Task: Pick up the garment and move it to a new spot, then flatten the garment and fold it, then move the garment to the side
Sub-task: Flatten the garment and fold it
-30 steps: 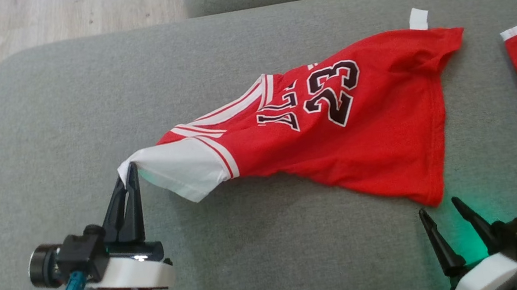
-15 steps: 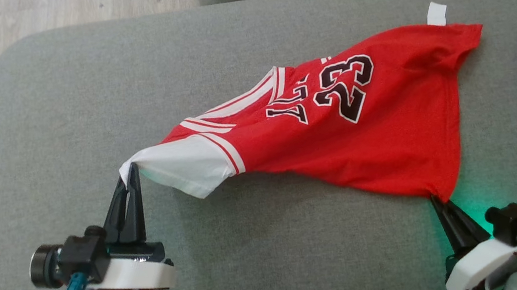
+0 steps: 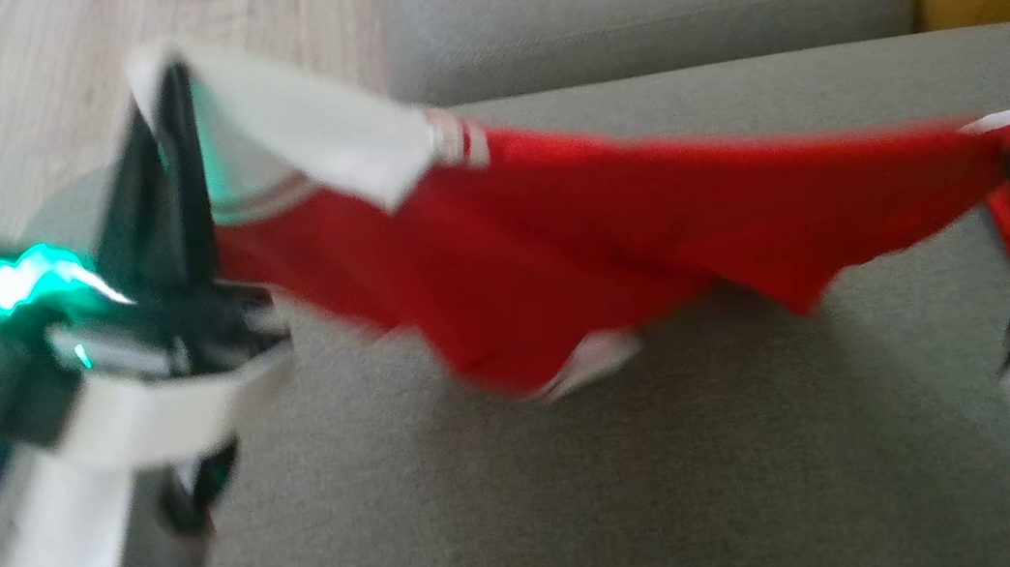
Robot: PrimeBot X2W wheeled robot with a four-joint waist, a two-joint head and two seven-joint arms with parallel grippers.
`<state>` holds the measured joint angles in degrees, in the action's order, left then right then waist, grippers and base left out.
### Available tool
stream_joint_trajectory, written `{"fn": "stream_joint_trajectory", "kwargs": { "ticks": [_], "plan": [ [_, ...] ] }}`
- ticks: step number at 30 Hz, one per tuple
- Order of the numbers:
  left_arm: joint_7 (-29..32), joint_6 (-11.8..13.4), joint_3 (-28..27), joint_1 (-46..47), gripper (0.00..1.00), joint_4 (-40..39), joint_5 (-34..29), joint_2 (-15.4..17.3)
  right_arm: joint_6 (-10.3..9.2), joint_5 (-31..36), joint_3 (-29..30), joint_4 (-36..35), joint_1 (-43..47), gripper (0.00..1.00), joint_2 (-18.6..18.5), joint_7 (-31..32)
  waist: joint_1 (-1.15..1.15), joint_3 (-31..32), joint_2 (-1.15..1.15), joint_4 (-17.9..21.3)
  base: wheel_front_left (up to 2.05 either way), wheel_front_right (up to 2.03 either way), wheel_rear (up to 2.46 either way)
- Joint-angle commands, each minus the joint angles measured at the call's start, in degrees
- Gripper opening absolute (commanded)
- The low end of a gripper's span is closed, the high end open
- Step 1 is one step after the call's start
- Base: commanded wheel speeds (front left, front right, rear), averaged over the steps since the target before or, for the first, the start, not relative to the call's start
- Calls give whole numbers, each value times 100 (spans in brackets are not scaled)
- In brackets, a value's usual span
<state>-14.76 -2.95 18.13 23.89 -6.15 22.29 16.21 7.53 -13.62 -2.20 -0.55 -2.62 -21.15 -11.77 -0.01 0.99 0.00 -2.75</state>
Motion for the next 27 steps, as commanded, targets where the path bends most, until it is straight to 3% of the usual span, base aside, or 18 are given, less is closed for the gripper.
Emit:
{"fn": "stream_joint_trajectory", "kwargs": {
  "ticks": [1, 4, 7, 13, 17, 22, 27],
  "plan": [
    [5, -14, -287, 401, 0, -189, -38, 192, -4, 8, -15, -258, -396, 0, -221, 39, 1, 77, 0, 64, 0, 0, 0],
    [194, -124, -267, 1038, 0, -152, -106, 329, -4, -119, 84, -768, -910, 0, -533, 452, 1, 115, 0, 108, 0, 0, 0],
    [411, -211, -252, 1611, 0, 146, 56, 307, -4, -232, -71, -852, -1478, 0, -837, 879, 1, 71, 0, 120, 0, 0, 0],
    [715, -353, -121, 2648, 0, 1368, 411, 204, -4, -545, -888, 135, -2835, 0, -1102, 1098, 1, -288, 0, 49, 0, 0, 0],
    [514, -423, 179, 3527, 0, 2267, 424, 94, -4, -658, -1348, 1116, -3775, 0, -1166, 897, 1, -737, 0, -91, 0, 0, 0],
    [39, -449, 450, 4687, 0, 3123, 399, -148, -4, -326, -1495, 2213, -4881, 0, -1185, 128, 1, -1140, 0, -240, 0, 0, 0],
    [-20, -452, 585, 5169, 0, 2786, 462, -153, -4, -84, -1485, 2707, -5528, 0, -1125, -238, 1, -1382, 0, -284, 0, 0, 0]
  ]
}}
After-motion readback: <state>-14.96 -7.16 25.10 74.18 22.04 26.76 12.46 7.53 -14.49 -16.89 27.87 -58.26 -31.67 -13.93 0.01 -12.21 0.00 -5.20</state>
